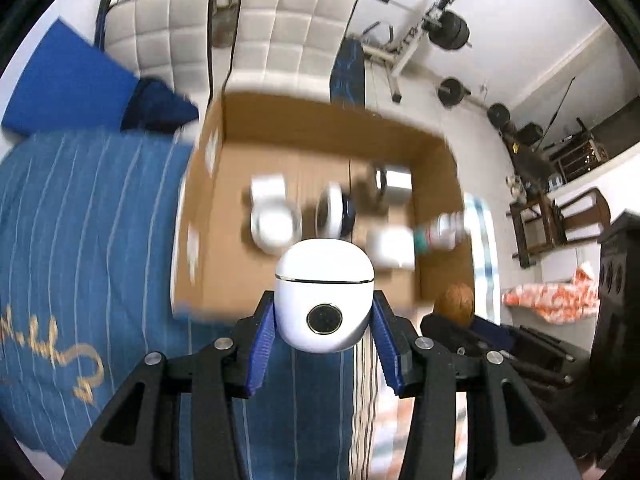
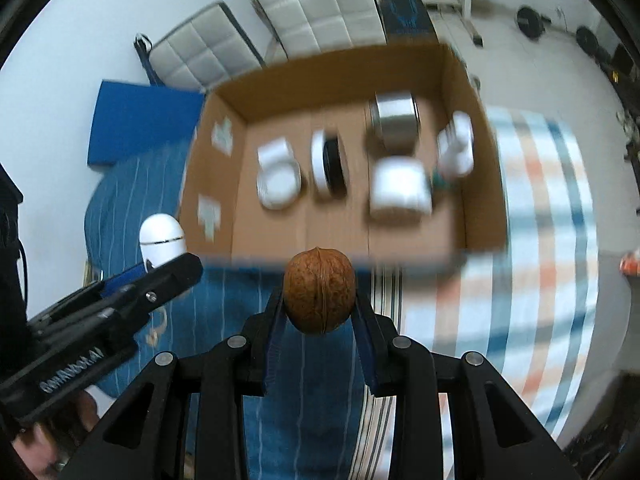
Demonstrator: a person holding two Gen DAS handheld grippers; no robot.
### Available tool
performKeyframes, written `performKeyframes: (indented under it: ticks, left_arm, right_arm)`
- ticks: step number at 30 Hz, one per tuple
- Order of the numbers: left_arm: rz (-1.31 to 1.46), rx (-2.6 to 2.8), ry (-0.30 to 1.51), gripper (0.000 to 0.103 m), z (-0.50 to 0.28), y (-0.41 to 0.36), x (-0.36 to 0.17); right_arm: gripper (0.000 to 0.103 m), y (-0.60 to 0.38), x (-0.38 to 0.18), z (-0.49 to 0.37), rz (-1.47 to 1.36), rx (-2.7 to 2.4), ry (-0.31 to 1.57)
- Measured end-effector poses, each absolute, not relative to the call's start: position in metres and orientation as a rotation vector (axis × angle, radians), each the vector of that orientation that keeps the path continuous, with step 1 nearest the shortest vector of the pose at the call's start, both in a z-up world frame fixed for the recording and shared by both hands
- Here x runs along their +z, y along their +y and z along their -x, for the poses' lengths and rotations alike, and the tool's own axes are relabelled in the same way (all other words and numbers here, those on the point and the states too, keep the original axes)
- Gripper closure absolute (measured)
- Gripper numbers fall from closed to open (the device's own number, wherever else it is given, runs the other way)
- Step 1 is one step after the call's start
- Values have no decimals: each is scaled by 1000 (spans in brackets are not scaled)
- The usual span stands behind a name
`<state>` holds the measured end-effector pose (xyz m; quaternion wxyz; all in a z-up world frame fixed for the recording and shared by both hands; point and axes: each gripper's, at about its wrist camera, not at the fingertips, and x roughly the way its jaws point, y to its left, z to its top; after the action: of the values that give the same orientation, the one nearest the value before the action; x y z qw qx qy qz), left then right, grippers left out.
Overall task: Organize rigid objects
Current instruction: 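Carry the walnut and earbud case over the cardboard box, then lower the walnut and earbud case into the box and open both tools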
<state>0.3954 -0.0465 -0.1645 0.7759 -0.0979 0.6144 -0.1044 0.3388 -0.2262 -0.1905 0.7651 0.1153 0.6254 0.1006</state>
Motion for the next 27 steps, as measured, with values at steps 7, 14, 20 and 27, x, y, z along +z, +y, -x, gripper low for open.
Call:
performKeyframes:
  ticks: [7,14,20,27]
  left_arm:
    - [234,-224,1442,60,-515,-40,-215]
    - [267,-203,1617,60,-591,-44,-290]
    - [206,-181,1663,60,-608,-55,-327]
    - [193,-170,1766,60,-610,-57,-357]
  right_arm:
    - [68,-213,-209,-458,-248,172,1354]
    - [68,-198,-277,-541,-188,127,1439]
    - [68,-179,-329,-563,-120,134,1520]
    - [68,-176,-356,-574,-92,132,1571]
